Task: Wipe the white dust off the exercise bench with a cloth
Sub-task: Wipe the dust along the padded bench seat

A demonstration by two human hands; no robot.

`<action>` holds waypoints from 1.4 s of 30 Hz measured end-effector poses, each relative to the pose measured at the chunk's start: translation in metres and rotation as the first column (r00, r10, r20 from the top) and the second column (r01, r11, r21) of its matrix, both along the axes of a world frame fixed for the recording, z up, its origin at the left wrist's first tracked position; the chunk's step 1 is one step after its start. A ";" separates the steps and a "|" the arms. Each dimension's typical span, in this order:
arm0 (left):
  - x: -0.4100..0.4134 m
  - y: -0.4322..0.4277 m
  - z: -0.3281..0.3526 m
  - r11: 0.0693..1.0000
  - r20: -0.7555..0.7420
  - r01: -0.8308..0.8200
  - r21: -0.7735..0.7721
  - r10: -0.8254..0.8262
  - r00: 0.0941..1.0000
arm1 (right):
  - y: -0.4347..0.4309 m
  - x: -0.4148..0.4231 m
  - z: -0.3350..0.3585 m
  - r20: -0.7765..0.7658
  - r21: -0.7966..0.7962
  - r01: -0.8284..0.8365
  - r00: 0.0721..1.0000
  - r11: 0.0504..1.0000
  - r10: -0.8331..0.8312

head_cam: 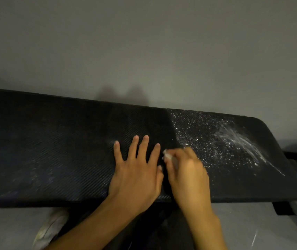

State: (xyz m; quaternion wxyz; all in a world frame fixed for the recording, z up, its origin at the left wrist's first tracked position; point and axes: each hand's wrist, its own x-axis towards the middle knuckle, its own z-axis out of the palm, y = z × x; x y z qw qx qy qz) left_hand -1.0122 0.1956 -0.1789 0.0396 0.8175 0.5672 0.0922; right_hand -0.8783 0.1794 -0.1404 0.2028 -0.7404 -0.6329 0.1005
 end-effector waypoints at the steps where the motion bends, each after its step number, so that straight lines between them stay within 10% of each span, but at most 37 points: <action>1: 0.000 0.001 0.000 1.000 0.003 0.007 -0.012 -0.007 1.000 | -0.017 -0.001 0.001 -0.023 -0.017 -0.003 1.000 1.000 0.003; 7: 0.003 -0.001 0.001 0.998 -0.021 0.046 -0.044 -0.047 0.999 | -0.038 0.036 -0.005 0.000 0.042 0.207 0.978 0.977 -0.207; 42: 0.034 -0.010 -0.002 0.996 0.013 0.083 -0.025 -0.083 0.996 | -0.022 0.038 -0.010 -0.089 0.025 0.084 0.993 0.996 -0.082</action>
